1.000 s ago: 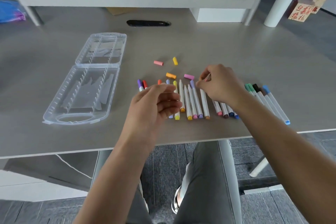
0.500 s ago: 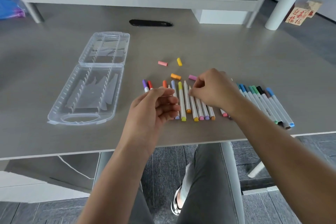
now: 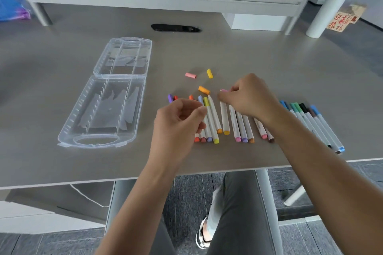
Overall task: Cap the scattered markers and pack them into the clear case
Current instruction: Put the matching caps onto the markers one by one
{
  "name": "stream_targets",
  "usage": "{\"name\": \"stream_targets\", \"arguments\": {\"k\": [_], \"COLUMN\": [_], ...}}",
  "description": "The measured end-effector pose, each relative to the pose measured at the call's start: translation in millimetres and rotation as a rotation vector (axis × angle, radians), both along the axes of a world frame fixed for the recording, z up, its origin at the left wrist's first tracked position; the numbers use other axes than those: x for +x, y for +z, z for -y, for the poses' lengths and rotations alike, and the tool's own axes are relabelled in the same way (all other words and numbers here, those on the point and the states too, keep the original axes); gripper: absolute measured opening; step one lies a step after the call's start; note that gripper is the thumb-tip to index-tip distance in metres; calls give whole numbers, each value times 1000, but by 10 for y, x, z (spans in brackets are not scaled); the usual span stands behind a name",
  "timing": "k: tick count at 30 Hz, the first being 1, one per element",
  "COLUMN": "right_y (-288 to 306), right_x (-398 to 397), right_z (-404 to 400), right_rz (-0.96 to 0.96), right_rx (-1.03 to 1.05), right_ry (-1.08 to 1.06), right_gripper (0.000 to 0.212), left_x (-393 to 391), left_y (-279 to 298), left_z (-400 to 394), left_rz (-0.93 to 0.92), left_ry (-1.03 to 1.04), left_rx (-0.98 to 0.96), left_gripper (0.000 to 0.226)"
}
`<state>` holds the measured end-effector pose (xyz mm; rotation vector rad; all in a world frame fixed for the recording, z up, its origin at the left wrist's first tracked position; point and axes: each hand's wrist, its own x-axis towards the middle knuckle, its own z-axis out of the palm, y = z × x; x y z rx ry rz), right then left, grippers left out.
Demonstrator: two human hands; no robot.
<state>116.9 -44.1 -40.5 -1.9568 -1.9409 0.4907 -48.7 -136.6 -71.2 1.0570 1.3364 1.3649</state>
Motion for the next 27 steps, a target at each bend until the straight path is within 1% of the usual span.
{"name": "stream_targets", "arguments": {"k": [1,3,5,8,12,14,16,19,21,24,27], "right_y": [27,74,99,89,-27,-117,-169,-217,-236,-257,-256], "right_x": [13,15,-22,-110,-146,-138,-170,-280,-343,-374,-348], "right_z": [-9,-31,-54,-109,-284,-410,-495,-573,-611,-647,-636], "right_rz": [-84,-212,-283,-329,-301,-216,-107,30,78,75,49], "right_rx": [8,20,32,43,98,153,152,94,70,62,81], "right_ry": [3,12,25,63,82,72,93,139,138,158,174], "right_gripper": [49,49,46,37,31,19,10,9,9,6,7], "left_x": [23,88,156,218,158,98,34,-49,-87,-115,-131], "left_y": [9,27,66,133,127,114,116,120,117,120,113], "left_z": [-17,-76,-146,-231,-306,-320,-318,-308,-303,-292,-298], "left_rz": [-46,-52,21,218,453,552,615,626,619,610,626], "left_ry": [-3,-22,-71,-156,-129,-104,-85,-73,-65,-62,-53], "left_rx": [3,-13,-68,-128,-184,-191,-185,-178,-173,-173,-183], "left_gripper": [7,17,25,15,16,13,14,24,29,30,28]}}
